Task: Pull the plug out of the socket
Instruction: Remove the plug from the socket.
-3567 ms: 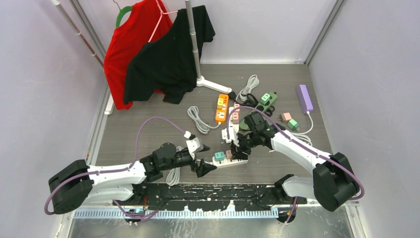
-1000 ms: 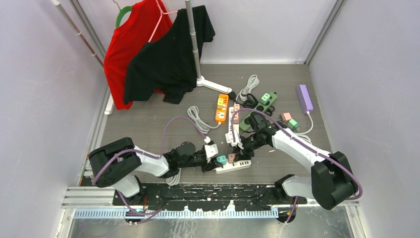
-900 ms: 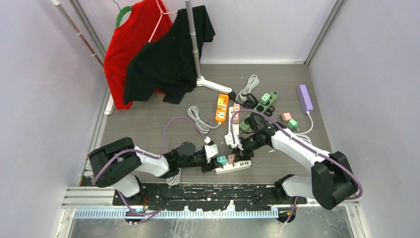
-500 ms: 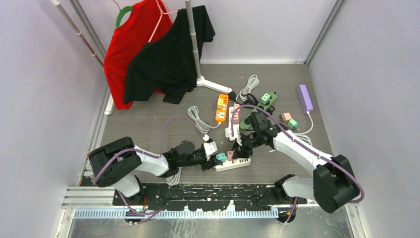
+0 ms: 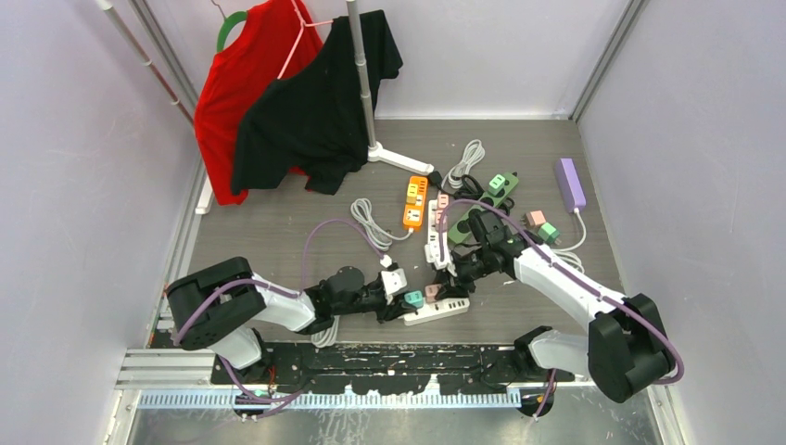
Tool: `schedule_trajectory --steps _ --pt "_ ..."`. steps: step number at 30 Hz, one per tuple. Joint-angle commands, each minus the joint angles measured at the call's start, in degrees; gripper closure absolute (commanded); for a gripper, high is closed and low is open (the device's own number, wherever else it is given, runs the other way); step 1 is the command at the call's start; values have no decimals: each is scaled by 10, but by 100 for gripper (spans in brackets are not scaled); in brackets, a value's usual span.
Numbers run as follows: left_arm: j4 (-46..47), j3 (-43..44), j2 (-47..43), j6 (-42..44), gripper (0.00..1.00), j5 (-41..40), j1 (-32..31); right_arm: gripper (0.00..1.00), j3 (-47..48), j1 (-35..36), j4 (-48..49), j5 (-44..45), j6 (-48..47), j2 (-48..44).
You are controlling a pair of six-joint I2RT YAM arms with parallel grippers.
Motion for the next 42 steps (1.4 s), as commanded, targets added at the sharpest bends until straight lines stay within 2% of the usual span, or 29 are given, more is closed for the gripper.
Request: schedule_trajectory --steps 1,5,13,18,28,33,38,42 --pt "-22 -9 7 -6 100 -17 3 99 13 8 104 -45 118 -18" --pt "-23 -9 9 -6 100 -17 3 99 19 -20 113 -16 149 -27" --pt "-23 -12 5 -5 100 -18 3 99 45 -52 -14 -41 26 -39" --pt "-23 -19 -2 -7 100 -23 3 99 62 -72 -48 -71 13 -42" --pt "-30 -15 -6 -22 99 -26 3 99 90 -146 -43 -68 84 -60" --pt "-41 -11 -12 -28 95 -27 3 99 96 -176 2 -22 169 -67" --pt "-57 -9 -24 -33 78 -33 3 99 101 -201 26 38 209 -67" --pt "-70 -7 -31 -37 61 -40 3 99 103 -217 33 85 217 -70"
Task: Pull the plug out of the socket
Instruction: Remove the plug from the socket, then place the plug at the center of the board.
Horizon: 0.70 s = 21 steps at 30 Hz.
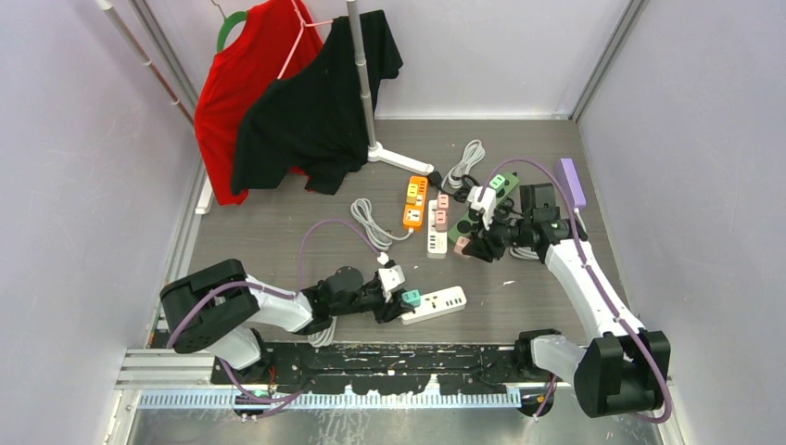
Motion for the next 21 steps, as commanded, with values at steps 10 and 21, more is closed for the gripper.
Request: schedule_trajectory --steps 10,21 --pt "-85 3 -54 -15 34 -38 3 99 28 -44 72 158 89 -5" --pt "-177 14 -146 -17 25 -56 2 98 37 -58 96 258 138 46"
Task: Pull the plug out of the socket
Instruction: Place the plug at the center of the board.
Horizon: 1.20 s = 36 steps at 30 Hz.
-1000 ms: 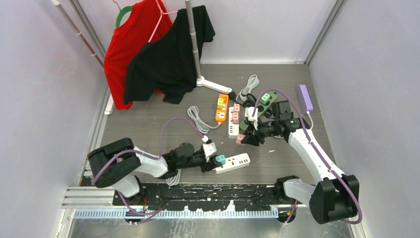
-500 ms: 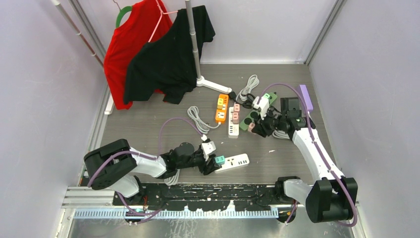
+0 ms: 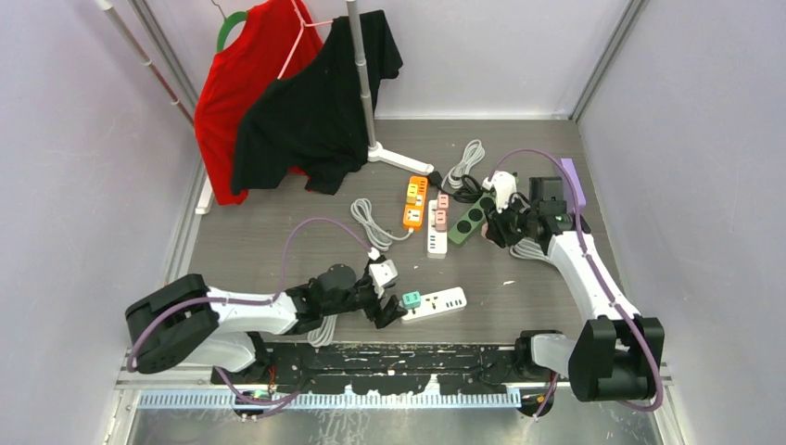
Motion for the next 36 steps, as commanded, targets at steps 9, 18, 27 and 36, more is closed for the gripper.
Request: schedule_trajectory --steps 9,18,27,36 --pt "-58 -1 -113 -25 23 -13 1 93 33 -9 111 234 129 91" --pt "-55 -23 -155 -46 20 -18 1 55 29 -9 176 367 179 159" --pt "-47 -47 -190 -81 2 -35 2 38 29 -13 169 339 177 118" --pt "-24 -55 -176 -92 0 -30 2 36 64 -14 -78 -146 -22 38"
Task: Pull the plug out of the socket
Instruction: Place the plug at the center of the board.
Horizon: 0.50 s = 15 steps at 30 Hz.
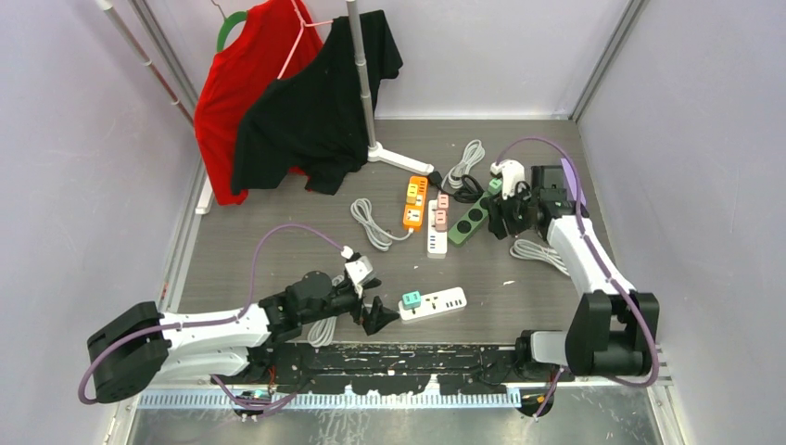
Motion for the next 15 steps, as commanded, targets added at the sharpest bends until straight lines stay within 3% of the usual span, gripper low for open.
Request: schedule_trajectory --steps 1,4,8,15 --pt "47 0 10 -5 0 1 1 36 15 2 -141 -332 -162 -66" --pt "63 0 25 6 0 15 1 28 -18 5 -202 -471 -293 -111" --pt "79 1 43 26 1 28 2 14 -57 28 -242 -559 -405 -150" --pt "98 1 64 74 2 45 2 15 -72 183 -181 -489 -368 -114"
